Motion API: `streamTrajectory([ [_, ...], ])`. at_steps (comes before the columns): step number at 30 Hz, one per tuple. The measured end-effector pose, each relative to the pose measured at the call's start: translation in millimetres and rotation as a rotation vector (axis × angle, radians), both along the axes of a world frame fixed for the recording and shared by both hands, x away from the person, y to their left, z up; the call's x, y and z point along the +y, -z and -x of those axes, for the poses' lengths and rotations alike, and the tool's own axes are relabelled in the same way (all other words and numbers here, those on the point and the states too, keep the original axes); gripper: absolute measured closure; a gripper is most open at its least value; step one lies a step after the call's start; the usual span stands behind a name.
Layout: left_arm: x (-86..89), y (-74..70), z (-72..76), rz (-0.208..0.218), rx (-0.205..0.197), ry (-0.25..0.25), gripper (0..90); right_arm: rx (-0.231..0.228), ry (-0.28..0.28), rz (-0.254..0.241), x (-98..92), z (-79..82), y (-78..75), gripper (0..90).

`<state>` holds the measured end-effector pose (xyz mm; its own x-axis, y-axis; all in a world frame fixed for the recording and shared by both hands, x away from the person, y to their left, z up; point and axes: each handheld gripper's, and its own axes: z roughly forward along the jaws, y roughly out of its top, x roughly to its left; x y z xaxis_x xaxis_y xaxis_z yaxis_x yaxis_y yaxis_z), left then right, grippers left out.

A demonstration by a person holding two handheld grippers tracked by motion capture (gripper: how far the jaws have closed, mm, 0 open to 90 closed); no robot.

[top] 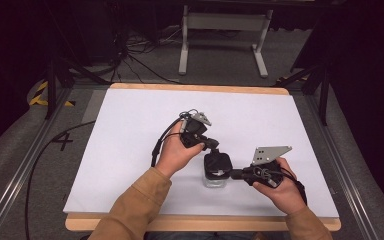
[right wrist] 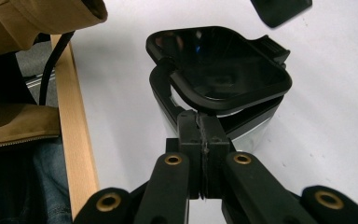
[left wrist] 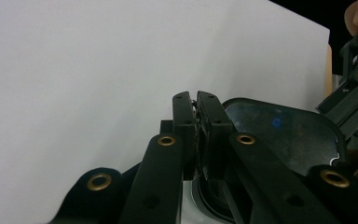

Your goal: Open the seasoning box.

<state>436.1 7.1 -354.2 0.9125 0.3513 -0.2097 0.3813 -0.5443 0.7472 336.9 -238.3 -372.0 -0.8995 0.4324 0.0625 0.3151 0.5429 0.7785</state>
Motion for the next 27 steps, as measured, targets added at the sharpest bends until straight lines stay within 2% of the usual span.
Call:
streamTrajectory([
  [1,6.3,-5.4,3.7,0.014,-0.019,-0.013,87.9,0.0,0.0,-0.003,-0.2,-0.4,-0.7,90.0],
  [9,36.7,-25.4,27.1,0.029,-0.048,-0.037,89.8,-0.022,-0.002,-0.029,2.7,-5.5,-7.2,90.0],
  [13,46.5,-30.8,40.8,0.039,-0.041,-0.018,89.8,-0.035,-0.001,-0.039,3.9,-9.3,-11.0,90.0],
  [18,53.9,-36.6,61.1,0.01,-0.054,0.022,89.8,-0.052,0.002,-0.059,6.1,-13.4,-16.1,90.0],
  [20,54.3,-36.7,64.2,0.01,-0.055,0.029,89.8,-0.057,0.005,-0.067,6.9,-15.2,-17.7,90.0],
  [22,52.5,-32.3,74.5,0.009,-0.044,0.054,89.8,-0.066,0.009,-0.076,7.9,-17.7,-19.4,90.0],
  [27,46.0,-19.6,79.9,0.005,-0.013,0.069,89.8,-0.077,0.01,-0.09,9.5,-21.1,-22.0,90.0],
])
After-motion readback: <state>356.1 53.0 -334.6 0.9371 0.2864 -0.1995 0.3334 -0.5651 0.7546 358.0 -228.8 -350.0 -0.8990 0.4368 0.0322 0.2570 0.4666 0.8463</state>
